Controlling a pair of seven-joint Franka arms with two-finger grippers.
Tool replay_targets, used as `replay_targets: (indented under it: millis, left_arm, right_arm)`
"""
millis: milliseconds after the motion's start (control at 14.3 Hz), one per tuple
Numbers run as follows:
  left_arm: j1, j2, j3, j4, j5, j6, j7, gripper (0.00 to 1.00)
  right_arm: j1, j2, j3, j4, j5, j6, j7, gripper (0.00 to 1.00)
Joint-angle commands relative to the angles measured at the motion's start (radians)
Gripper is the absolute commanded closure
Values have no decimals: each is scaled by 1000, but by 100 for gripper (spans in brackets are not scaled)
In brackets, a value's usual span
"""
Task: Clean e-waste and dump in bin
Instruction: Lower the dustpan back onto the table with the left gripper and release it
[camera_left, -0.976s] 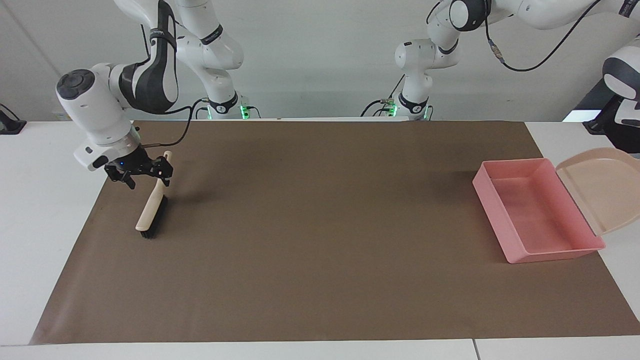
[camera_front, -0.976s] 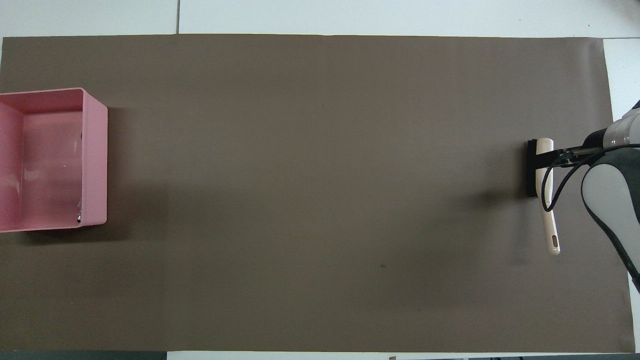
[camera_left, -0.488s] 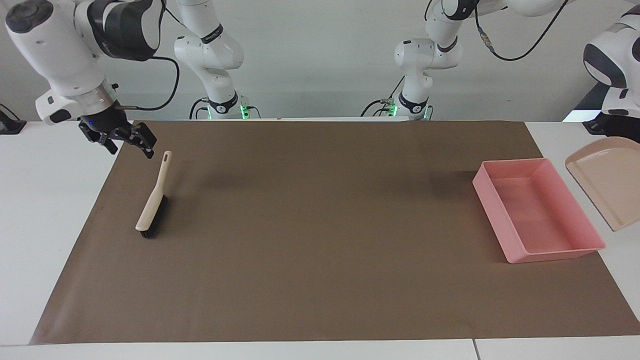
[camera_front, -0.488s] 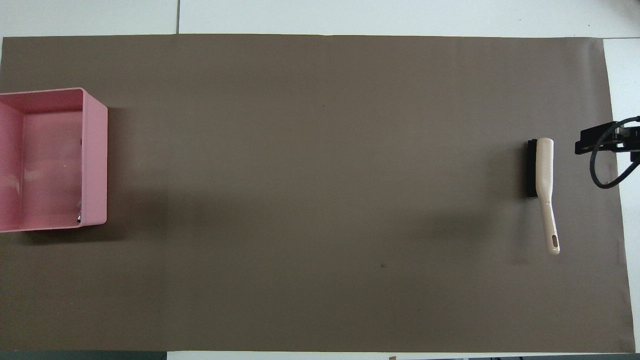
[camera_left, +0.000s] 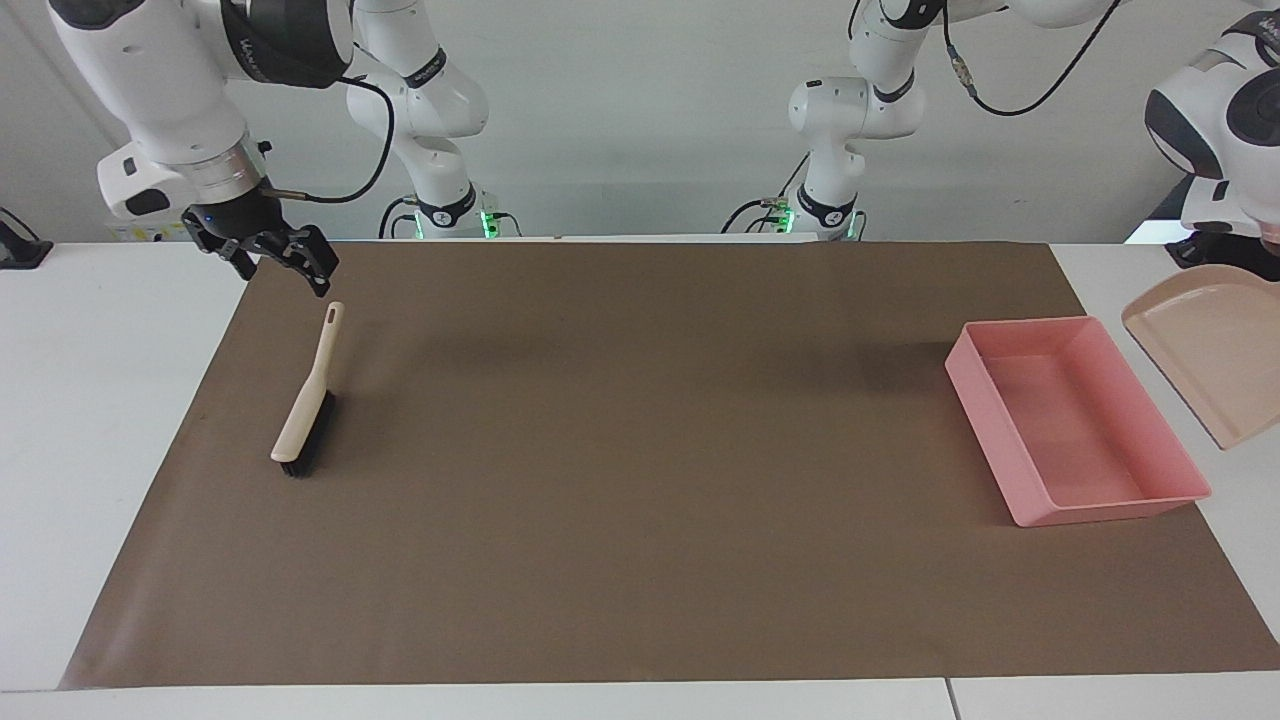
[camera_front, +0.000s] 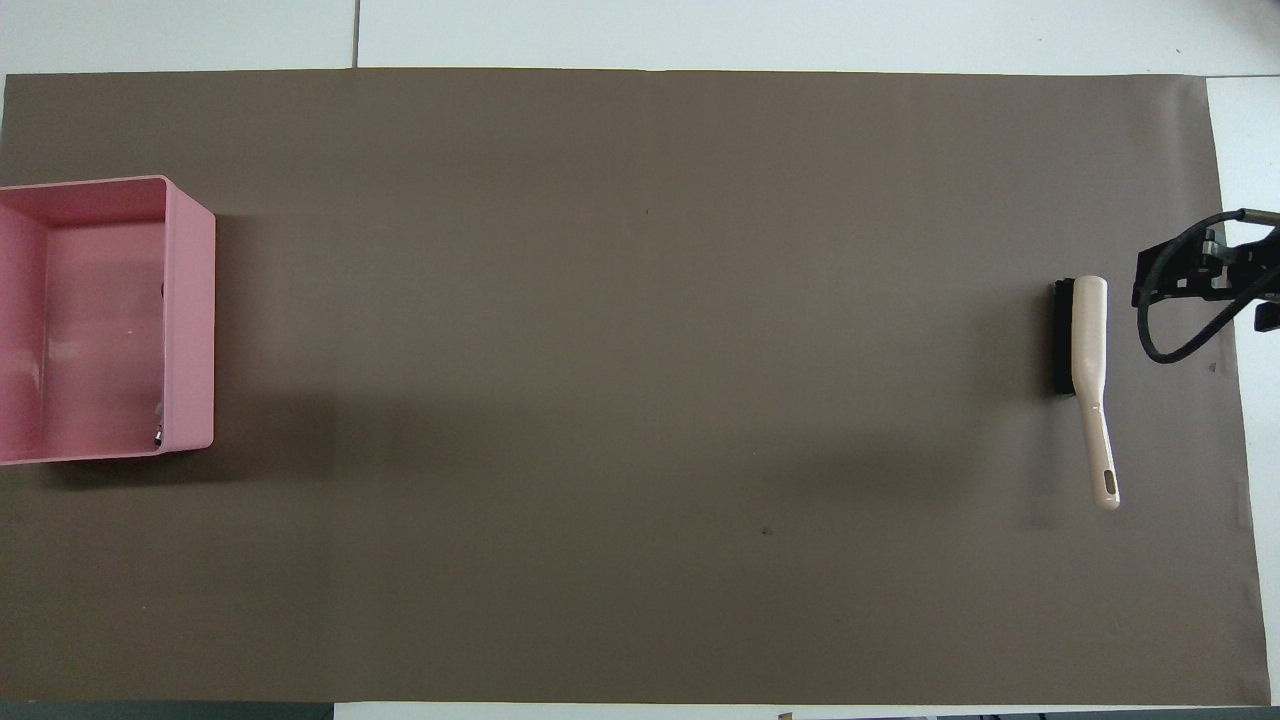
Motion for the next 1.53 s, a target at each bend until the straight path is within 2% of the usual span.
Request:
replay_targets:
  millis: [0,348,488,557,627,697,767,976,1115,1324,1463]
  left_arm:
    - [-18,-39,4,-33,-79,-16,3,100]
    - [47,-42,16,0,-496,-50,158,100]
    - [51,-42,15,6,-605,-65,206,100]
    - [48,-44,15,4,-654,-95,207,100]
    - [39,-46,12,-2,-700,-131,207,100]
    - [26,-47,9,-13,-717,-154,198,100]
    - [-13,-47,7,-34,-728,-154,185,100]
    - [-73,-41,7,-92,-811,-145,166,100]
    - [-125,-41,7,-170,-854,-90,134,100]
    - [-212,-30,6,-259,-883,-4,99,100]
    - [-273,-33,6,-319,-891,59,95,100]
  right_arm:
    - [-8,7,7,21,-10,-13,-22,0]
    - [3,-4,7,6,13,-12,-25,0]
    - [9,-4,9,7,24,-16,-37,0]
    - [47,-4,-4,7,24,-15,-35,0]
    - [99,-4,-49,7,24,-13,-34,0]
    - [158,-4,-113,9,24,-13,-34,0]
    - [188,-4,-143,9,24,-13,-34,0]
    - [126,-4,-93,9,24,-16,-35,0]
    - [130,-9,-85,7,24,-22,-31,0]
    - [214,-10,-164,7,24,-21,-28,0]
    - [228,-10,-175,7,24,-22,-28,0]
